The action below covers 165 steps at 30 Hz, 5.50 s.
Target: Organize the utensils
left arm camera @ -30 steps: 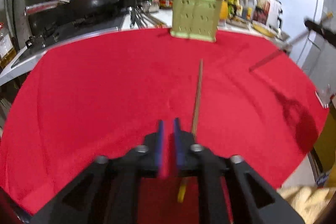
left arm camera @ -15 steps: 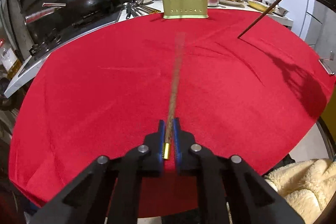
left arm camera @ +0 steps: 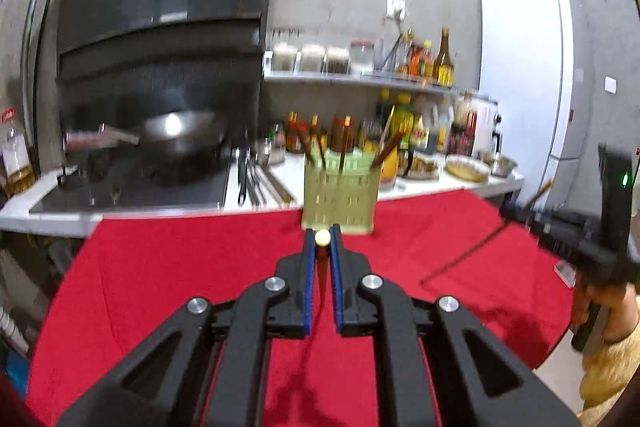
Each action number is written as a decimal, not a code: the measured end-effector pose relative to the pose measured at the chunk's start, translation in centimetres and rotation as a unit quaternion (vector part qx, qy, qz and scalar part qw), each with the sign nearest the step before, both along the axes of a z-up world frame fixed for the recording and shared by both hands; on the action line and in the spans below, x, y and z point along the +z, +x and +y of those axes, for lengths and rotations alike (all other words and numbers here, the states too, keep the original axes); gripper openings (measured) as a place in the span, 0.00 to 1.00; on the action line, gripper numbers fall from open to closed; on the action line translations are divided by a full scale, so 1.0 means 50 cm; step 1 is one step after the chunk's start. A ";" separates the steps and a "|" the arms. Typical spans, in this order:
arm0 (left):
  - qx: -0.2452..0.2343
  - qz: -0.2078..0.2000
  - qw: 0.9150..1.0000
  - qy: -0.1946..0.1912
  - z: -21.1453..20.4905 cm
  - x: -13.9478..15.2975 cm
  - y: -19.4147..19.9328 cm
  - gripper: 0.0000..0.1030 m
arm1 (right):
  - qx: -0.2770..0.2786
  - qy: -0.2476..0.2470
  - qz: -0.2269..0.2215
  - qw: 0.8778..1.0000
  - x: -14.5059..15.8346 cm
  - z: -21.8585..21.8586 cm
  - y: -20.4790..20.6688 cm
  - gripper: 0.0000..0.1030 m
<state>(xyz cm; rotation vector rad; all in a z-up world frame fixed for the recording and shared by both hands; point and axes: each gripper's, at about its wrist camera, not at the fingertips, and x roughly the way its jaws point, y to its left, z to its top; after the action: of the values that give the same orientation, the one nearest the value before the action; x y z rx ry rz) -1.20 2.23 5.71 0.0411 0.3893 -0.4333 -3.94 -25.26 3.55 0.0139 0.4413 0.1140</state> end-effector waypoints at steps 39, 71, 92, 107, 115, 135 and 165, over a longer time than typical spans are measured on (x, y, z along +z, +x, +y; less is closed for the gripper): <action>-0.029 -0.134 0.990 -0.029 -0.098 0.258 0.152 0.06 | -0.038 -0.032 -0.150 0.987 0.277 -0.032 0.176 0.06; -0.001 0.044 0.999 0.030 -0.175 0.122 0.460 0.48 | -0.015 0.013 -0.026 0.999 0.164 -0.051 0.416 0.53; 0.079 0.050 0.994 0.052 -0.091 0.045 0.100 0.94 | -0.052 -0.014 0.025 0.998 0.111 -0.054 0.045 0.94; 0.099 0.089 0.987 0.095 -0.103 -0.035 -0.076 0.94 | -0.076 -0.030 0.052 0.995 0.056 -0.035 -0.120 0.94; 0.114 0.081 0.987 0.083 -0.085 -0.018 -0.082 0.94 | -0.084 -0.035 0.059 0.994 0.048 -0.033 -0.130 0.94; 0.116 0.087 0.986 0.083 -0.083 -0.021 -0.070 0.94 | -0.087 -0.028 0.058 0.994 0.045 -0.038 -0.127 0.94; 0.114 0.087 0.986 0.083 -0.083 -0.027 -0.062 0.94 | -0.088 -0.025 0.060 0.994 0.042 -0.036 -0.117 0.94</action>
<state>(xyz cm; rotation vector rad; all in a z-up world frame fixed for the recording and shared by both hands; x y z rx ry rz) -4.33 -1.91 4.36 0.1200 0.5958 -0.1778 -9.78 -27.06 5.67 0.0104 0.5610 -0.0715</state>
